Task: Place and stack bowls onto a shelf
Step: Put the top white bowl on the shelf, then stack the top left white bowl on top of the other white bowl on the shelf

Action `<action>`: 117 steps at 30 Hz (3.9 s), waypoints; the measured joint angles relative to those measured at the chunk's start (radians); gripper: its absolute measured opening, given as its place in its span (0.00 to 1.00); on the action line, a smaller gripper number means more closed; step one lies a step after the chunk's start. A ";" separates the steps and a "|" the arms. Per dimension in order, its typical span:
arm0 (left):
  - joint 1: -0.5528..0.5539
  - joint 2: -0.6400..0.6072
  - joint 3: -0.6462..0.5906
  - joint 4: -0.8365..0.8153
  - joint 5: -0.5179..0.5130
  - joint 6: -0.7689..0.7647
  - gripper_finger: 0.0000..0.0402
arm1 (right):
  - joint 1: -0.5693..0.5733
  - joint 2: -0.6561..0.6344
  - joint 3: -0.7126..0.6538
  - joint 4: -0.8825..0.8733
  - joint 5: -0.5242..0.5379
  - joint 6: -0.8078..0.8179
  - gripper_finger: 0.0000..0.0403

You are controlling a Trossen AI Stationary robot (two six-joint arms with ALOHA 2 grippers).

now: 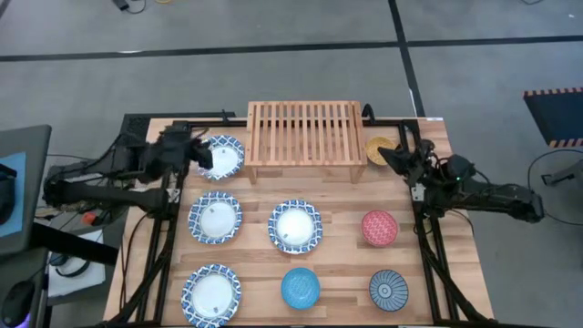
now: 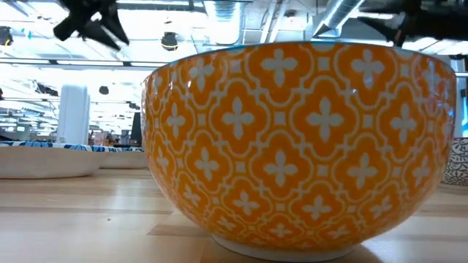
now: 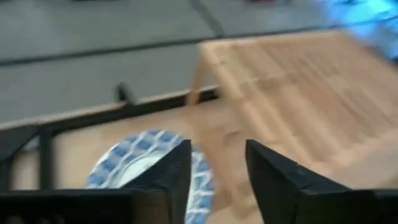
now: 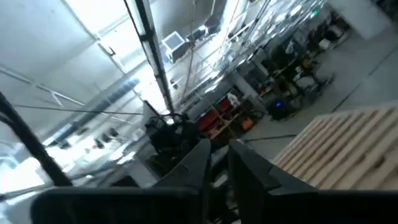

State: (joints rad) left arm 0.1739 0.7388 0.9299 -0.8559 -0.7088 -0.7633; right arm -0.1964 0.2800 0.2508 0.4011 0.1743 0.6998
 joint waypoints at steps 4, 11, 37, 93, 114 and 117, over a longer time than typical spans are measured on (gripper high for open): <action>0.255 0.062 0.000 -0.009 0.204 0.106 0.43 | 0.016 0.126 0.111 -0.004 0.086 -0.074 0.30; 0.686 0.282 0.000 -0.007 0.443 0.381 0.48 | 0.001 0.291 0.268 -0.038 0.089 -0.124 0.49; 0.849 0.884 0.093 0.028 0.414 0.319 0.48 | 0.024 0.348 0.341 -0.368 0.095 0.026 0.60; 0.592 0.696 0.652 -0.049 0.595 0.403 0.00 | -0.069 0.347 0.341 -0.413 0.089 0.050 0.60; 0.571 0.865 0.754 -0.068 0.779 0.377 0.31 | -0.003 0.348 0.341 -0.419 0.087 0.070 0.60; 0.576 0.865 0.784 -0.095 0.791 0.390 0.42 | -0.008 0.348 0.341 -0.418 0.091 0.070 0.60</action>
State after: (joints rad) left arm 0.7502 1.6043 1.7141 -0.9505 0.0822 -0.3735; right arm -0.2040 0.6277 0.5919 -0.0174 0.2649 0.7696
